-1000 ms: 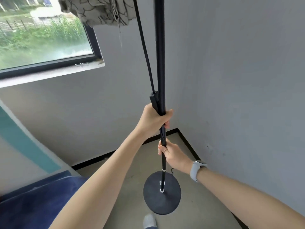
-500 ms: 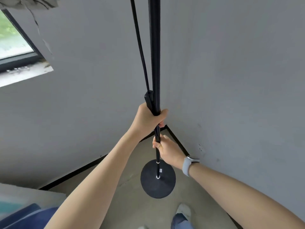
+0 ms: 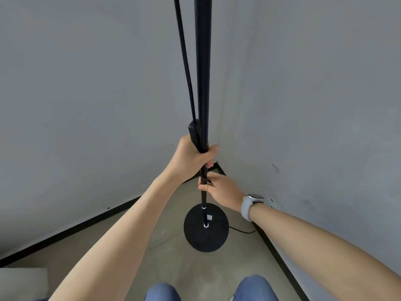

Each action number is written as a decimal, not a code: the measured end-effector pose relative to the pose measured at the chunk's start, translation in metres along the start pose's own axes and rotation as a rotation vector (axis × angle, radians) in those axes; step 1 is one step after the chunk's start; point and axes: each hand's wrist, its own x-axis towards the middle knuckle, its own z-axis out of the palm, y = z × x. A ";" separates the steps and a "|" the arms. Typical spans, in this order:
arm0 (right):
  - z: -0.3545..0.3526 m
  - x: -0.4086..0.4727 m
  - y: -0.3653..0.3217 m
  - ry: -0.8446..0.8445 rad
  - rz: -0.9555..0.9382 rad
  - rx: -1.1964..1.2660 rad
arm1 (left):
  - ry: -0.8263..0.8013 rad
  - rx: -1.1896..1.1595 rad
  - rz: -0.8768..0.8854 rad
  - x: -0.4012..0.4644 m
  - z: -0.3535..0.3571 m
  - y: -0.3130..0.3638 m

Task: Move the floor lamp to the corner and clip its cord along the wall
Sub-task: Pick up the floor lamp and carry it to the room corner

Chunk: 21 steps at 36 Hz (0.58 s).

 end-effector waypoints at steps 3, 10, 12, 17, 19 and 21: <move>0.024 0.022 0.031 0.009 -0.032 -0.042 | -0.013 -0.021 0.006 0.006 0.014 -0.041; 0.079 0.068 0.100 0.056 -0.039 -0.026 | -0.042 0.014 0.060 0.022 0.045 -0.132; 0.092 0.080 0.115 0.064 -0.031 -0.017 | -0.036 0.022 0.069 0.026 0.051 -0.152; 0.121 0.104 0.130 0.118 -0.054 0.013 | 0.032 0.002 0.087 0.034 0.052 -0.188; 0.126 0.111 0.132 0.132 -0.069 0.017 | 0.038 -0.006 0.117 0.036 0.049 -0.194; 0.127 0.115 0.133 0.134 -0.081 0.024 | 0.037 -0.013 0.145 0.037 0.048 -0.196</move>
